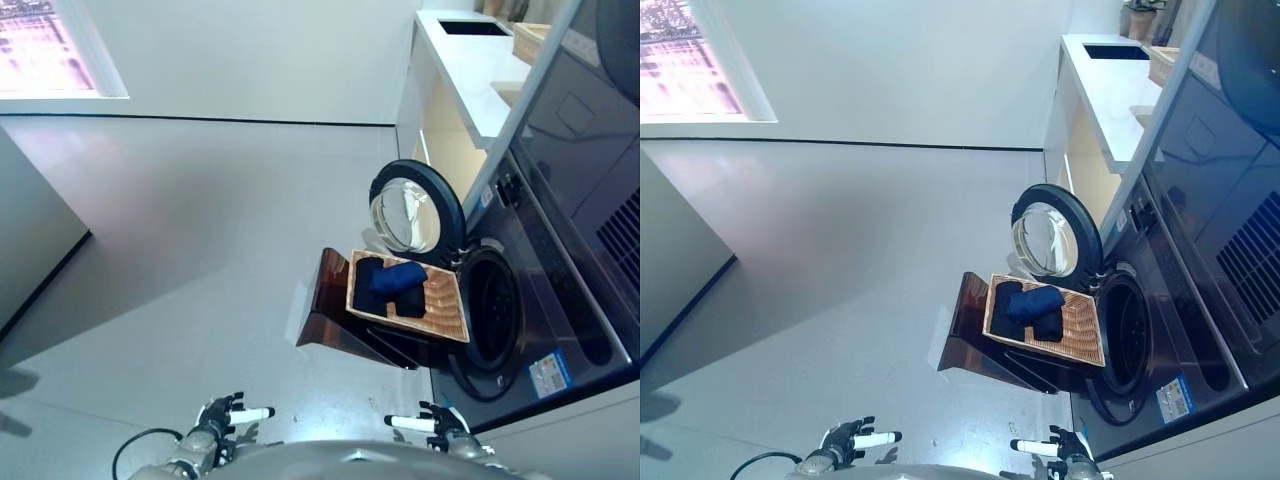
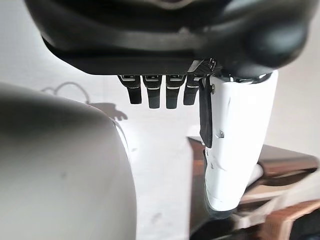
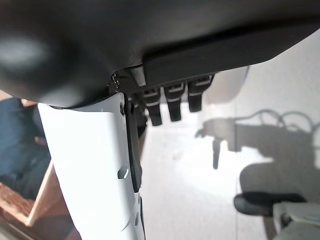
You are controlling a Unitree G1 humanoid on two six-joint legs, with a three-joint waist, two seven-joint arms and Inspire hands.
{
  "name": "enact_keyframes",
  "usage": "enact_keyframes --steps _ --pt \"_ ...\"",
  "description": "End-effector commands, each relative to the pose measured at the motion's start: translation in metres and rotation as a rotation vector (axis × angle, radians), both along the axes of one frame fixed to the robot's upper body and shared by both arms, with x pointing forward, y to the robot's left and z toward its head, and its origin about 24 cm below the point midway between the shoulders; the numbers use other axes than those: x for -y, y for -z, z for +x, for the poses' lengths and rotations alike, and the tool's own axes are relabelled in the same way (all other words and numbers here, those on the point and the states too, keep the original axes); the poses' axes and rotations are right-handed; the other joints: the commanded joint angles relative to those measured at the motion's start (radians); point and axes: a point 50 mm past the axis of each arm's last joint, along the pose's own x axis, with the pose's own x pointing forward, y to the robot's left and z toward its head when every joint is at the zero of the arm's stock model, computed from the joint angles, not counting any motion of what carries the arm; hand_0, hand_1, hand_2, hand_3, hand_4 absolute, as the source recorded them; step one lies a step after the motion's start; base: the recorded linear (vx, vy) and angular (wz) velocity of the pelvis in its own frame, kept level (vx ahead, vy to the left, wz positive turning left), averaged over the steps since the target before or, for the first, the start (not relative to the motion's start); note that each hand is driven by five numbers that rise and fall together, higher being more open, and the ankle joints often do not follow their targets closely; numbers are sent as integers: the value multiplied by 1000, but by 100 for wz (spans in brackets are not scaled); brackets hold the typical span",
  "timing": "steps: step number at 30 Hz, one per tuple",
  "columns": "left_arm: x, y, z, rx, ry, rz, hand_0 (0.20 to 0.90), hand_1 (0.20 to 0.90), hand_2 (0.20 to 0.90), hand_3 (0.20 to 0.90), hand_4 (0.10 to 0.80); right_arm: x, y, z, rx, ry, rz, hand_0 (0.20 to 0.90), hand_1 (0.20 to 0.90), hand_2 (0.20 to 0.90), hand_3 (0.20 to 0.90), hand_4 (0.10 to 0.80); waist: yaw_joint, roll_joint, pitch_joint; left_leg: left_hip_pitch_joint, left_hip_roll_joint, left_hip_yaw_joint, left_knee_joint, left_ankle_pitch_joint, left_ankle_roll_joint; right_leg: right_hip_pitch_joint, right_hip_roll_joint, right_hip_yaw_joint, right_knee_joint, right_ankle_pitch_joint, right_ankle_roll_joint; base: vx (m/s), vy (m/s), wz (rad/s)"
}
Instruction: Pick up the clothes and place them into the washing machine
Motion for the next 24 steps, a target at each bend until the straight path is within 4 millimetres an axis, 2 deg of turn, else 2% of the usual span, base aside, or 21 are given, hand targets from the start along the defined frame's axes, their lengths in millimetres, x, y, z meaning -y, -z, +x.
enact_keyframes --steps 1,2,3,4,5,7,8,9,10,11,12,13,14,16,17,18,19,20,21,23,24 --pt "-14 3 -22 -48 -6 71 900 900 900 900 800 18 -18 38 162 25 -65 900 900 900 900 800 50 24 18 71 -5 -44 -369 139 25 -23 27 91 -93 94 123 456 83 -63" --pt "-14 4 -27 -61 -8 79 900 900 900 900 800 16 -22 48 206 1 -62 900 900 900 900 800 64 47 8 91 -45 -20 -518 129 18 7 38 114 -100 81 137 290 41 -75" --pt "-14 4 -27 -61 -8 79 900 900 900 900 800 16 -22 48 205 2 -62 900 900 900 900 800 68 46 14 100 -45 -16 -521 129 19 14 36 118 -101 80 137 315 37 -114" --pt "-16 4 -27 -62 -7 83 900 900 900 900 800 15 -24 54 229 -7 -55 900 900 900 900 800 64 54 7 106 -51 45 -541 116 22 23 36 116 -96 69 141 181 36 -142" --pt "-19 3 -27 -61 -12 85 900 900 900 900 800 10 -28 64 266 -39 -42 900 900 900 900 800 69 54 5 126 -55 64 -547 77 30 28 31 130 -82 49 143 269 67 -143" --pt "-18 2 -26 -47 0 82 900 900 900 900 800 8 -31 68 288 -91 -49 900 900 900 900 800 77 54 -4 153 -77 38 -555 50 49 37 19 134 -43 28 144 245 86 -112" --pt "-18 1 -21 -33 18 84 900 900 900 900 800 11 -30 64 279 -80 -57 900 900 900 900 800 67 53 -8 165 -79 51 -566 42 56 30 10 111 15 18 155 228 63 -99" --pt "-25 -3 -11 4 12 101 900 900 900 900 800 11 -28 60 266 -84 -53 900 900 900 900 800 70 60 -5 195 -69 57 -584 23 76 -28 12 59 184 14 184 149 33 -53" --pt "-25 -3 -11 4 12 102 900 900 900 900 800 11 -28 60 266 -84 -53 900 900 900 900 800 70 59 -5 194 -70 57 -583 22 76 -30 11 59 189 11 184 94 20 -12" --pt "-30 -8 2 54 -13 107 900 900 900 900 800 6 -30 65 285 -115 -42 900 900 900 900 800 53 71 31 237 -68 63 -599 9 95 -166 -4 0 399 116 268 0 0 0" --pt "-30 -8 2 54 -13 107 900 900 900 900 800 6 -30 65 285 -115 -42 900 900 900 900 800 53 70 31 236 -70 63 -599 9 96 -169 -5 0 404 113 269 47 11 -32" --pt "-34 -10 6 61 -20 116 900 900 900 900 800 7 -29 63 278 -106 -43 900 900 900 900 800 42 79 44 249 -63 59 -599 6 100 -204 -12 -17 458 131 287 100 -10 -18" --pt "-35 -10 6 57 -17 122 900 900 900 900 800 9 -28 60 266 -92 -42 900 900 900 900 800 37 87 46 263 -56 49 -603 0 99 -233 -19 -33 472 119 278 191 -32 -6" --pt "-35 -10 4 49 -10 124 900 900 900 900 800 12 -26 55 246 -79 -45 900 900 900 900 800 31 98 42 299 -45 38 -605 -28 94 -266 -94 -112 385 59 230 327 -147 16" --pt "-33 -9 4 49 -14 122 900 900 900 900 800 14 -24 50 219 -86 -47 900 900 900 900 800 37 92 28 345 -33 45 -616 -60 68 -297 -196 -219 187 85 205 335 -206 18" --pt "-32 -9 4 49 -14 122 900 900 900 900 800 14 -24 49 218 -86 -48 900 900 900 900 800 34 99 33 354 -25 41 -618 -64 67 -281 -189 -227 174 88 204 368 -251 6" --pt "-33 -9 3 50 -29 120 900 900 900 900 800 14 -22 45 201 -88 -43 900 900 900 900 800 32 89 27 381 -19 41 -622 -74 54 -290 -211 -245 112 115 208 263 -175 9" --pt "-35 -9 3 52 -51 121 900 900 900 900 800 14 -20 42 188 -90 -38 900 900 900 900 800 29 81 29 404 -3 35 -608 -83 41 -256 -189 -219 95 116 210 317 -230 12" --pt "-35 -9 2 57 -69 116 900 900 900 900 800 13 -18 38 172 -96 -40 900 900 900 900 800 27 66 24 388 8 35 -567 -63 32 -249 -174 -188 95 129 199 265 -227 25" --pt "-33 -9 2 72 -116 92 900 900 900 900 800 11 -15 31 151 -92 -34 900 900 900 900 800 39 49 23 304 29 25 -347 32 14 -196 -146 -179 81 101 162 167 -254 44" --pt "-33 -9 3 77 -132 84 900 900 900 900 800 9 -15 31 152 -94 -34 900 900 900 900 800 50 34 35 223 19 16 -228 87 12 -170 -142 -181 67 96 146 58 -296 72"
